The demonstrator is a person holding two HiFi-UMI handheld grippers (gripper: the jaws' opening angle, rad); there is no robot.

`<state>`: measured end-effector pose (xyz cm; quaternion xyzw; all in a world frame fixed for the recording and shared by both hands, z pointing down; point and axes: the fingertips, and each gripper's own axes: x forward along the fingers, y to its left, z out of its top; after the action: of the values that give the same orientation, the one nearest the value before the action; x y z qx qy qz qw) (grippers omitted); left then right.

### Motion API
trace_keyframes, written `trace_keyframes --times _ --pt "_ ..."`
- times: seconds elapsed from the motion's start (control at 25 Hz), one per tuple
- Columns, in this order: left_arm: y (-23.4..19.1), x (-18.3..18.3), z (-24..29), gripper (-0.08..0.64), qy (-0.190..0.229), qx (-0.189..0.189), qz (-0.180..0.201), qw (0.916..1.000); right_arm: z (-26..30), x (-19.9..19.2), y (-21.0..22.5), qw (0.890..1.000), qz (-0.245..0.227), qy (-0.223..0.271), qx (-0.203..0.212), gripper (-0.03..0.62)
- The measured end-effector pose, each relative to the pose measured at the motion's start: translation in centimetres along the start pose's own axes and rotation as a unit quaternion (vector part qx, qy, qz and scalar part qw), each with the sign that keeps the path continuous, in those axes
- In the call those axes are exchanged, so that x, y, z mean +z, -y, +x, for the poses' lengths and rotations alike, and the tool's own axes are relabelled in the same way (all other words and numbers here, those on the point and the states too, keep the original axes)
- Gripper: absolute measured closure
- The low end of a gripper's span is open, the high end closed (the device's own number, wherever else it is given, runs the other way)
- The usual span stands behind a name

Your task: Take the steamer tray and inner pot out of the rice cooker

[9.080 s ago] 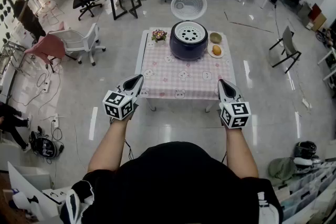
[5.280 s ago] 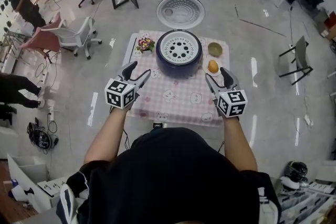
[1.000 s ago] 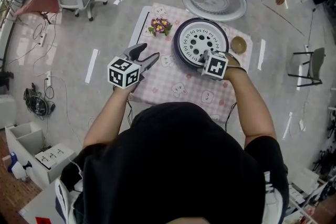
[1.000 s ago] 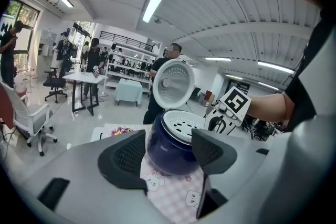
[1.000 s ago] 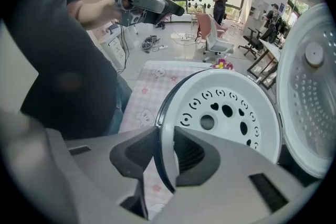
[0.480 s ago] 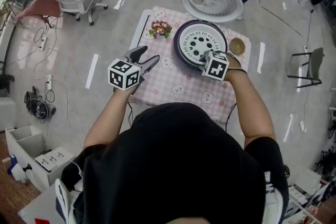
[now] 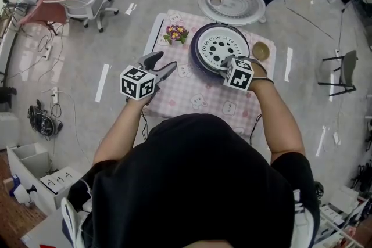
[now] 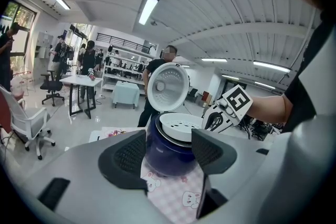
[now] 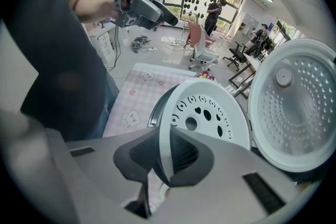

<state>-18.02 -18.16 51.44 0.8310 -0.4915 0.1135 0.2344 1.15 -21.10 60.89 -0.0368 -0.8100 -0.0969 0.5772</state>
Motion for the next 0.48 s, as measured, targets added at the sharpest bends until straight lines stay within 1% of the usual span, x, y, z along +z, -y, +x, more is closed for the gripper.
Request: trace_keyframes --times 0.2,0.48 --pt "0.4 0.0 0.0 0.272 -0.001 -0.002 0.002 1.0 -0.7 -0.2 0.0 1.0 -0.004 -0.004 -0.018 0.554" --pt "1.3 0.1 0.0 0.272 -0.001 -0.011 0.001 0.9999 -2.1 0.2 0.0 0.999 -0.004 0.004 -0.035 0.554"
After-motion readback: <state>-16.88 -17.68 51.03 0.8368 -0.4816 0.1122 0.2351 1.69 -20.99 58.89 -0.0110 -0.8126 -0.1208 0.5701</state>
